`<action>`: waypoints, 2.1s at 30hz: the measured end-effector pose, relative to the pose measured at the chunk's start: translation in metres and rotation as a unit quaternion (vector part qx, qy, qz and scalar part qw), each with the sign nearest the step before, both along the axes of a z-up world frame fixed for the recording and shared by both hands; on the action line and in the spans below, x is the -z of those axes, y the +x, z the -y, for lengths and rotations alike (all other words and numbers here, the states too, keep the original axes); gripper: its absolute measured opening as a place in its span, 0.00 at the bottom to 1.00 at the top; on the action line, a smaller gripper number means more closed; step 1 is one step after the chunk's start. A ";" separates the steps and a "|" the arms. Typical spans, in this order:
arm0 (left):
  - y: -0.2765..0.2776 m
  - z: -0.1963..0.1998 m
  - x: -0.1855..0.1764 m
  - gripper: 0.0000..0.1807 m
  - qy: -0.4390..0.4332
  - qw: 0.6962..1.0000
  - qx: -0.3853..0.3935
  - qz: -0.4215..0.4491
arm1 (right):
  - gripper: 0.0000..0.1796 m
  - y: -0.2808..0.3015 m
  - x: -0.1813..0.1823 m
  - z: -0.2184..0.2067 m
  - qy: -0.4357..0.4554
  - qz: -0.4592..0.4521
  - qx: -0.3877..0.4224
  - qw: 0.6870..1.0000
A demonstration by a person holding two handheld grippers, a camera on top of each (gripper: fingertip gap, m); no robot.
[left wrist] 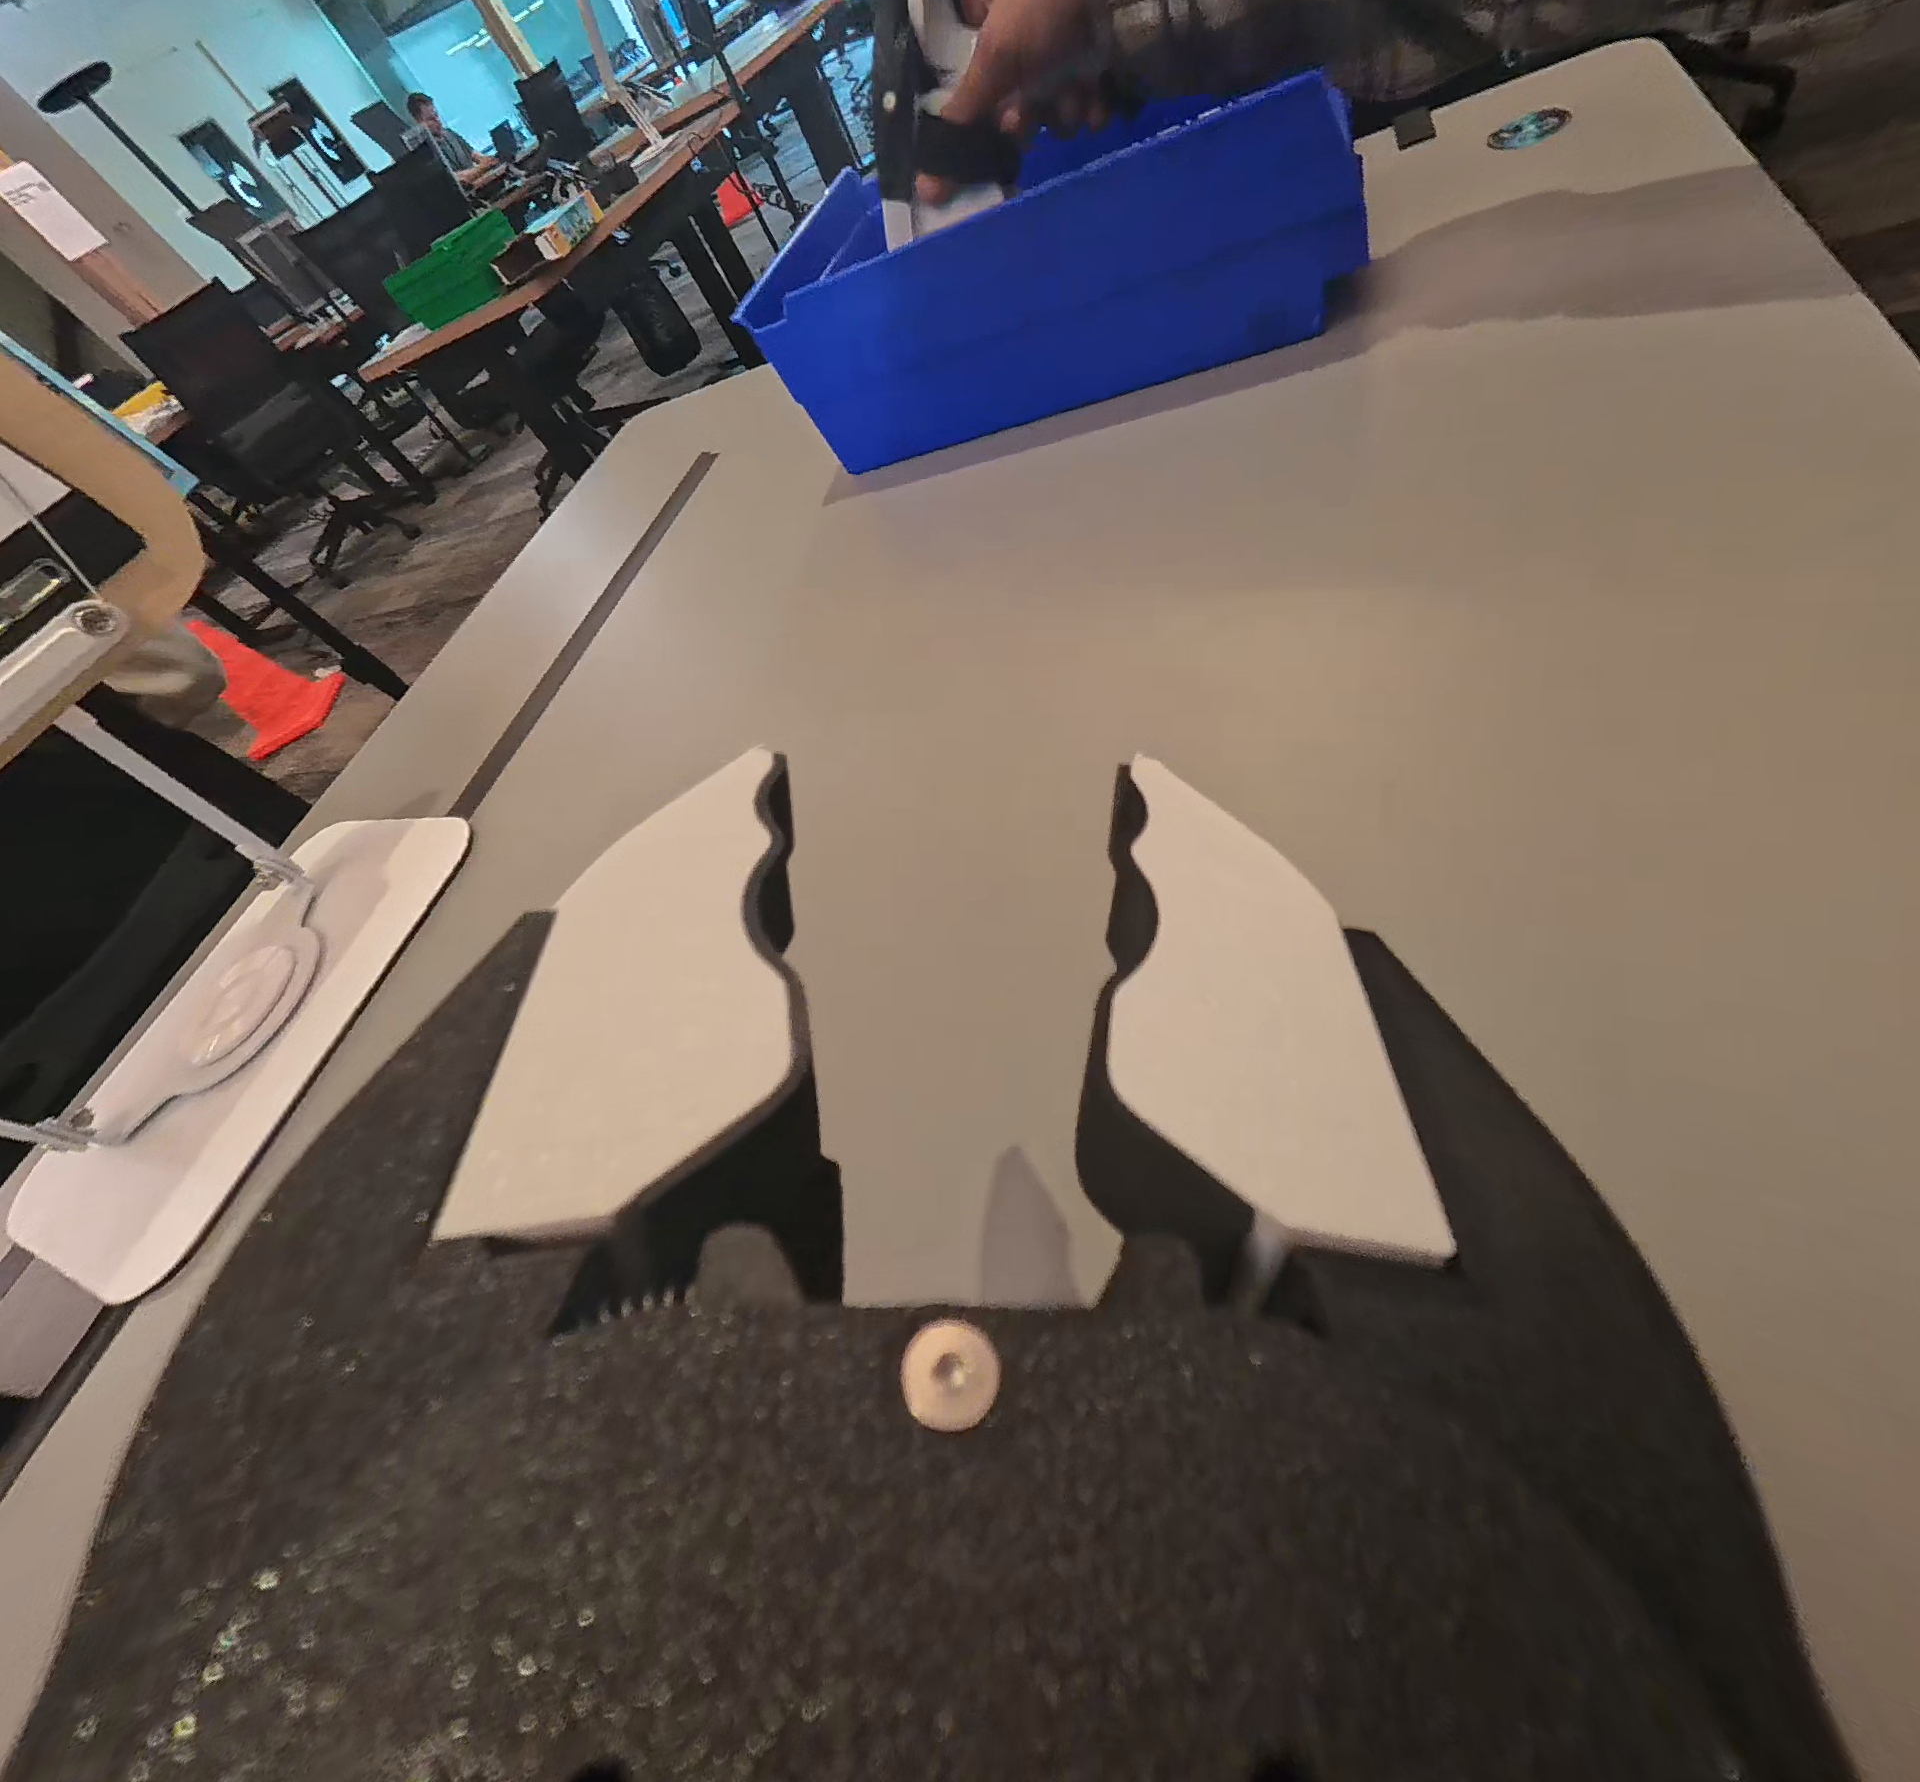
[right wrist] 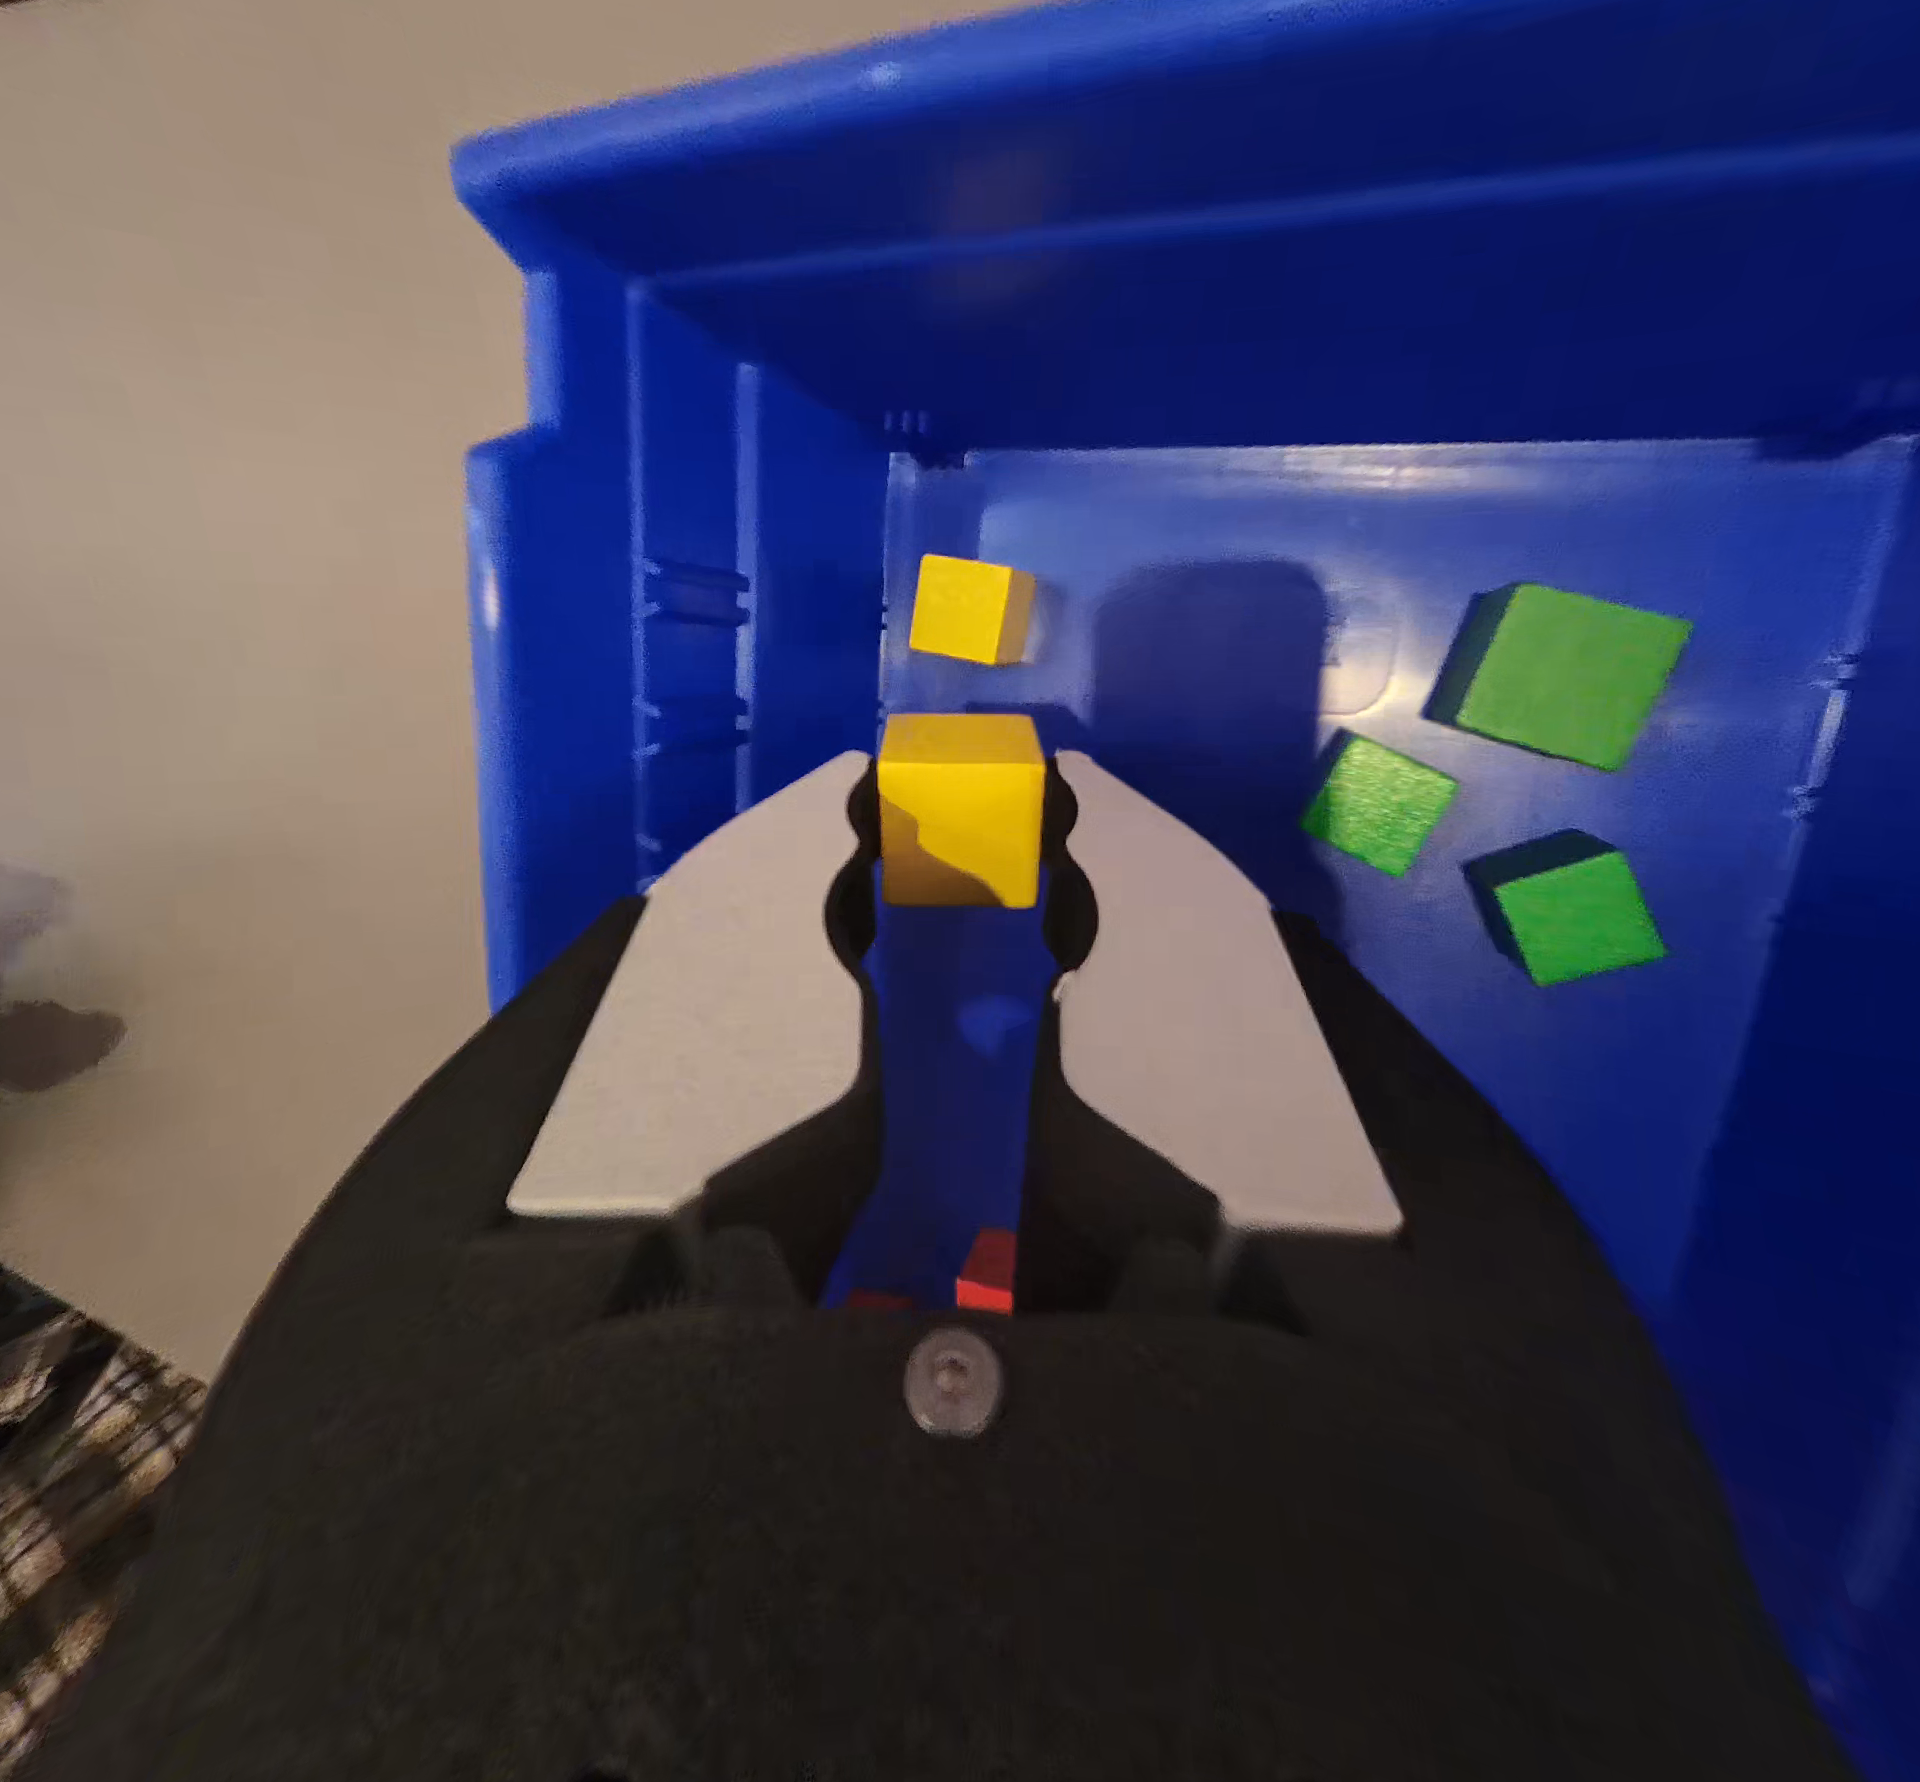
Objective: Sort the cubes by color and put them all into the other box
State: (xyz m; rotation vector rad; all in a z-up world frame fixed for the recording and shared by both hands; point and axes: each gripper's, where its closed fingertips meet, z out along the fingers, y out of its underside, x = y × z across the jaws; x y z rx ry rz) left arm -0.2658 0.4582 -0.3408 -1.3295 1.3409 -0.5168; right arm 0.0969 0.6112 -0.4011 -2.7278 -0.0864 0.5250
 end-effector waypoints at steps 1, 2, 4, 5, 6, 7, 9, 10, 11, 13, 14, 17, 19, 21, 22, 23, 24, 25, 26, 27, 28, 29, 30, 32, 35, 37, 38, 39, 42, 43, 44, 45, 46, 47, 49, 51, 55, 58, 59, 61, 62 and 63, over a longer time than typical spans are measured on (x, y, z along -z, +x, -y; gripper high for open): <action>0.001 0.000 0.002 0.32 -0.001 1.000 0.001 -0.003 | 0.16 -0.002 0.006 0.000 -0.006 -0.003 -0.002 1.000; 0.001 0.000 0.003 0.32 -0.001 1.000 0.002 -0.005 | 0.16 -0.003 0.011 0.001 -0.013 -0.005 -0.004 1.000; 0.002 0.001 0.006 0.31 -0.003 1.000 0.005 -0.011 | 0.16 -0.006 0.019 0.002 -0.021 -0.008 -0.007 1.000; 0.003 0.001 0.007 0.31 -0.004 1.000 0.005 -0.012 | 0.16 -0.008 0.022 0.001 -0.019 -0.010 -0.008 1.000; 0.003 0.001 0.008 0.31 -0.005 1.000 0.005 -0.014 | 0.16 -0.010 0.024 -0.001 -0.015 -0.014 -0.012 1.000; 0.003 0.001 0.009 0.31 -0.005 1.000 0.006 -0.015 | 0.16 -0.013 0.024 -0.002 -0.012 -0.022 -0.014 1.000; 0.003 0.001 0.008 0.31 -0.003 1.000 0.005 -0.015 | 0.21 -0.017 0.015 -0.008 0.003 -0.050 -0.008 0.999; 0.002 0.000 0.008 0.31 -0.002 1.000 0.004 -0.014 | 0.21 -0.017 0.004 -0.011 0.016 -0.064 -0.003 0.998; 0.002 0.000 0.008 0.31 -0.002 1.000 0.003 -0.013 | 0.22 -0.015 -0.010 -0.014 0.033 -0.071 0.002 0.997; 0.002 -0.001 0.007 0.30 -0.005 1.000 0.003 -0.010 | 0.23 -0.013 -0.049 -0.019 0.081 -0.076 0.008 0.994; 0.002 -0.001 0.008 0.30 -0.007 1.000 0.002 -0.010 | 0.23 -0.014 -0.072 -0.020 0.110 -0.079 0.006 0.991; 0.002 -0.002 0.012 0.29 -0.008 1.000 0.000 -0.018 | 0.26 -0.032 -0.146 -0.013 0.203 -0.088 -0.016 0.975; 0.002 -0.002 0.013 0.29 0.000 1.000 -0.002 -0.025 | 0.29 -0.054 -0.181 -0.003 0.252 -0.090 -0.040 0.963; 0.002 -0.002 0.013 0.28 0.005 1.000 -0.003 -0.031 | 0.33 -0.081 -0.199 0.008 0.290 -0.089 -0.066 0.950; 0.003 -0.002 0.013 0.28 0.005 0.999 -0.003 -0.032 | 0.35 -0.096 -0.201 0.013 0.305 -0.092 -0.081 0.945; 0.003 -0.001 0.013 0.28 0.006 0.999 -0.002 -0.031 | 0.37 -0.114 -0.199 0.019 0.315 -0.097 -0.097 0.939; 0.003 -0.001 0.012 0.28 0.007 1.000 -0.001 -0.031 | 0.38 -0.132 -0.194 0.024 0.324 -0.107 -0.113 0.933; 0.003 0.000 0.011 0.28 0.009 0.999 0.000 -0.031 | 0.40 -0.151 -0.187 0.029 0.330 -0.121 -0.127 0.928; 0.003 0.000 0.010 0.28 0.010 0.999 -0.001 -0.032 | 0.40 -0.169 -0.176 0.033 0.334 -0.137 -0.139 0.922; 0.002 0.000 0.008 0.28 0.012 0.999 -0.002 -0.031 | 0.41 -0.186 -0.163 0.037 0.335 -0.154 -0.149 0.918; 0.002 0.001 0.006 0.28 0.013 1.000 -0.001 -0.028 | 0.41 -0.203 -0.149 0.039 0.337 -0.168 -0.156 0.913; 0.002 0.001 0.003 0.28 0.015 1.000 -0.001 -0.024 | 0.41 -0.217 -0.134 0.040 0.343 -0.179 -0.159 0.908; 0.002 0.002 0.000 0.28 0.017 1.000 0.000 -0.020 | 0.41 -0.230 -0.119 0.039 0.348 -0.190 -0.160 0.904; 0.002 0.002 -0.005 0.27 0.022 1.000 0.000 -0.015 | 0.41 -0.250 -0.092 0.036 0.356 -0.212 -0.148 0.898; 0.000 0.003 -0.009 0.27 0.025 1.000 -0.002 -0.011 | 0.39 -0.266 -0.070 0.030 0.373 -0.238 -0.123 0.888; 0.000 0.003 -0.011 0.27 0.023 1.000 -0.002 -0.010 | 0.39 -0.265 -0.062 0.023 0.390 -0.218 -0.106 0.888; 0.001 0.003 -0.012 0.27 0.022 1.000 -0.002 -0.010 | 0.39 -0.265 -0.061 0.022 0.398 -0.213 -0.103 0.886; 0.001 0.004 -0.012 0.27 0.023 1.000 -0.001 -0.012 | 0.38 -0.264 -0.060 0.022 0.407 -0.206 -0.101 0.884; 0.000 0.005 -0.016 0.27 0.029 0.999 -0.003 -0.016 | 0.37 -0.262 -0.057 0.022 0.433 -0.178 -0.094 0.879; -0.001 0.005 -0.017 0.27 0.028 0.999 -0.006 -0.018 | 0.37 -0.262 -0.056 0.023 0.438 -0.174 -0.091 0.877; -0.001 0.005 -0.019 0.28 0.024 1.000 -0.009 -0.018 | 0.36 -0.263 -0.056 0.024 0.441 -0.169 -0.089 0.877; -0.003 0.005 -0.021 0.28 0.018 1.000 -0.012 -0.017 | 0.36 -0.264 -0.055 0.024 0.443 -0.165 -0.087 0.877; -0.004 0.005 -0.024 0.28 0.010 1.000 -0.016 -0.016 | 0.36 -0.265 -0.054 0.025 0.443 -0.162 -0.085 0.878; -0.007 0.006 -0.027 0.29 0.003 1.000 -0.020 -0.014 | 0.35 -0.266 -0.053 0.025 0.442 -0.158 -0.084 0.879; -0.016 0.008 -0.039 0.30 -0.009 0.999 -0.030 -0.007 | 0.35 -0.269 -0.050 0.025 0.438 -0.152 -0.082 0.882; -0.033 0.012 -0.054 0.32 -0.022 0.999 -0.043 0.005 | 0.35 -0.273 -0.047 0.024 0.430 -0.155 -0.081 0.886; -0.097 0.026 -0.091 0.34 -0.055 0.995 -0.071 0.040 | 0.35 -0.281 -0.044 0.023 0.422 -0.156 -0.085 0.889; -0.185 0.031 -0.117 0.36 -0.055 0.990 -0.129 0.016 | 0.34 -0.288 -0.044 0.022 0.420 -0.160 -0.091 0.889; -0.223 0.029 -0.124 0.35 -0.050 0.985 -0.165 0.005 | 0.34 -0.290 -0.044 0.022 0.418 -0.163 -0.094 0.888; -0.306 0.024 -0.132 0.34 -0.053 0.967 -0.250 -0.020 | 0.34 -0.295 -0.043 0.023 0.412 -0.170 -0.101 0.889; -0.347 0.020 -0.130 0.34 -0.065 0.953 -0.294 -0.032 | 0.34 -0.297 -0.042 0.023 0.408 -0.173 -0.104 0.890; -0.383 0.017 -0.123 0.34 -0.085 0.939 -0.331 -0.043 | 0.34 -0.298 -0.041 0.024 0.405 -0.177 -0.106 0.891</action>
